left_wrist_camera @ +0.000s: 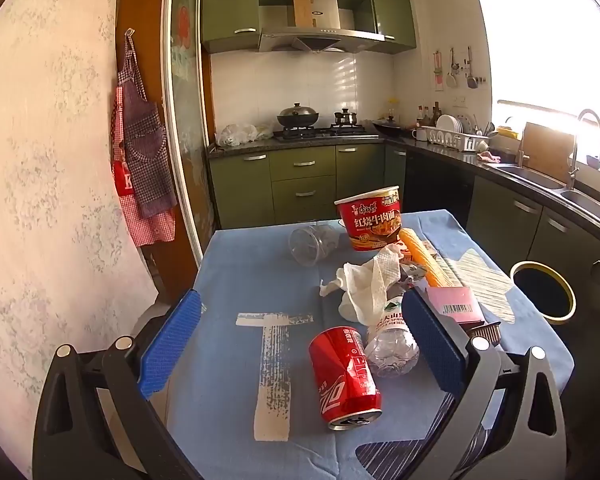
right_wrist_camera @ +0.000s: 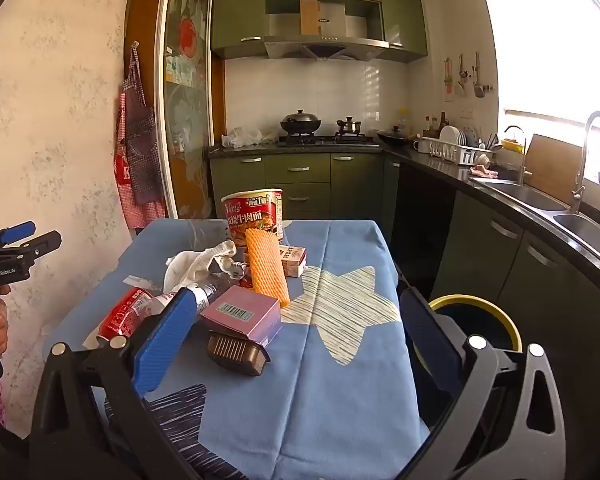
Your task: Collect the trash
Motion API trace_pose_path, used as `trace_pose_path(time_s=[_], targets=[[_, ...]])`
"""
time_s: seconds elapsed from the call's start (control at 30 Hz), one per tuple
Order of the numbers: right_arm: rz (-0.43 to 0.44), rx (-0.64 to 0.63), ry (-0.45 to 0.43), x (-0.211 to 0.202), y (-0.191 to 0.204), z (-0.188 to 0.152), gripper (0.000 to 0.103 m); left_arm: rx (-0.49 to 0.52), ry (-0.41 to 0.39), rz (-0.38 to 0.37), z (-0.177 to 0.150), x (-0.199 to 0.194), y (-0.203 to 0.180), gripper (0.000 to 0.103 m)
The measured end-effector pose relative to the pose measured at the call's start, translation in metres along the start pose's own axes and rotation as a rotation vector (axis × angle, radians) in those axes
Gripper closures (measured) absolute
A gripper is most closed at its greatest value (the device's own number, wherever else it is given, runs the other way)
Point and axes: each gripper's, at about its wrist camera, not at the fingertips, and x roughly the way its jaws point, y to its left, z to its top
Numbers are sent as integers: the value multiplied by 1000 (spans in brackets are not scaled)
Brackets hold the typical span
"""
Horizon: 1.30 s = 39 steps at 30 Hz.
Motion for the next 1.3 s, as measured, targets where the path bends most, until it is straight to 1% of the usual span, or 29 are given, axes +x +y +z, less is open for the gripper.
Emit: trace_pose_path(time_s=[0.23,0.27,0.77,0.9,0.93,1.0,1.3], targets=[[2,-2,1,3,1,0,6,26,-13,2,0,-7,-6,4],[2,1,-3,1,0,0,6,3,13,-4,-2,2,-2,4],[3,1,2,-1,2,3,6,16,20,-12,0,3,-3,4],[-2,1,8,7,0,-3,6,18,25,-15,0,5,-3,4],[13,-1,7,8,0,-4,6,18,26,-15,0,5,-3,4],[3,2,9,12,-3,-7,6,19,28,-14,-1,6,-4,4],[1,7,15,10,-1,-5,6,20,31,-15,-2,7,-5,4]])
